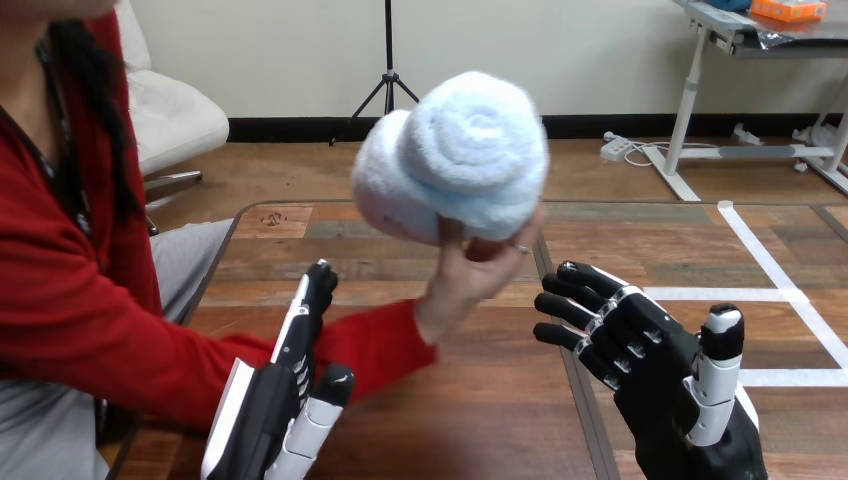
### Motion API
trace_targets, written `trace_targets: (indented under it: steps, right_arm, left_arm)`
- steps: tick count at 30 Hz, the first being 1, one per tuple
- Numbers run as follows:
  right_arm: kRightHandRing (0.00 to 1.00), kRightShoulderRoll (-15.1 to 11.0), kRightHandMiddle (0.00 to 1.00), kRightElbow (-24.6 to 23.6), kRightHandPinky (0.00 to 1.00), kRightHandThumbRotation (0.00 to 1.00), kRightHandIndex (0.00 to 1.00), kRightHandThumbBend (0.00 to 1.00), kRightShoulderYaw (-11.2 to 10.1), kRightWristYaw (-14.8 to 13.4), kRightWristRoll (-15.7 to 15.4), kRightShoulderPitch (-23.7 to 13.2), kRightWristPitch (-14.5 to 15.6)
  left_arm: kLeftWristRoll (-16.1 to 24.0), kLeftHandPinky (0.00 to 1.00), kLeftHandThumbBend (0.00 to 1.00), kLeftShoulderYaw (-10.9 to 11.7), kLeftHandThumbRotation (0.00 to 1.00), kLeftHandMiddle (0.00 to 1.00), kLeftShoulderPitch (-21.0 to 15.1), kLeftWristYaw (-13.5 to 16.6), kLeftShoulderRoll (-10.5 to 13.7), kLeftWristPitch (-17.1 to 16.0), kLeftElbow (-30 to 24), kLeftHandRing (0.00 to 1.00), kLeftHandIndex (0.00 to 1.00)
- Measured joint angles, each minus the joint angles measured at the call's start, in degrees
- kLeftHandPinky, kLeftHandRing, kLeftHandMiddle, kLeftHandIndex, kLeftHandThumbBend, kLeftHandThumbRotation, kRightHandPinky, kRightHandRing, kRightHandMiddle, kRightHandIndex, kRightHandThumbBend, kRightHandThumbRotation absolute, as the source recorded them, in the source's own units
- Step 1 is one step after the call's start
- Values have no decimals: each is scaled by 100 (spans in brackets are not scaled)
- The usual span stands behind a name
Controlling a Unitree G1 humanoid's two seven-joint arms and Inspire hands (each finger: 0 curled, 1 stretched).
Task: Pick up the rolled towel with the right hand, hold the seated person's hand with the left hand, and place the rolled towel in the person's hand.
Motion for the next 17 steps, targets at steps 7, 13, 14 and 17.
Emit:
trace_targets:
  steps: [7, 13, 14, 17]
  right_arm:
    - [83, 3, 83, -12, 77, 100, 83, 100, 1, -18, 1, 0, 9]
    - [87, 4, 86, -12, 82, 100, 88, 100, 3, -50, -1, 0, 18]
    - [87, 4, 86, -12, 83, 100, 88, 100, 3, -59, -2, 0, 18]
    - [88, 4, 87, -12, 85, 100, 89, 100, 2, -100, -27, 0, 18]
  left_arm:
    - [-156, 100, 99, -24, 100, 100, 2, -107, 0, 16, -36, 100, 100]
    - [-274, 100, 97, -41, 100, 100, 2, -170, -6, 15, -50, 100, 100]
    - [-303, 100, 97, -42, 100, 100, 2, -178, -7, 15, -50, 100, 100]
    - [-418, 100, 97, -47, 100, 100, 2, -199, -7, 14, -54, 100, 100]
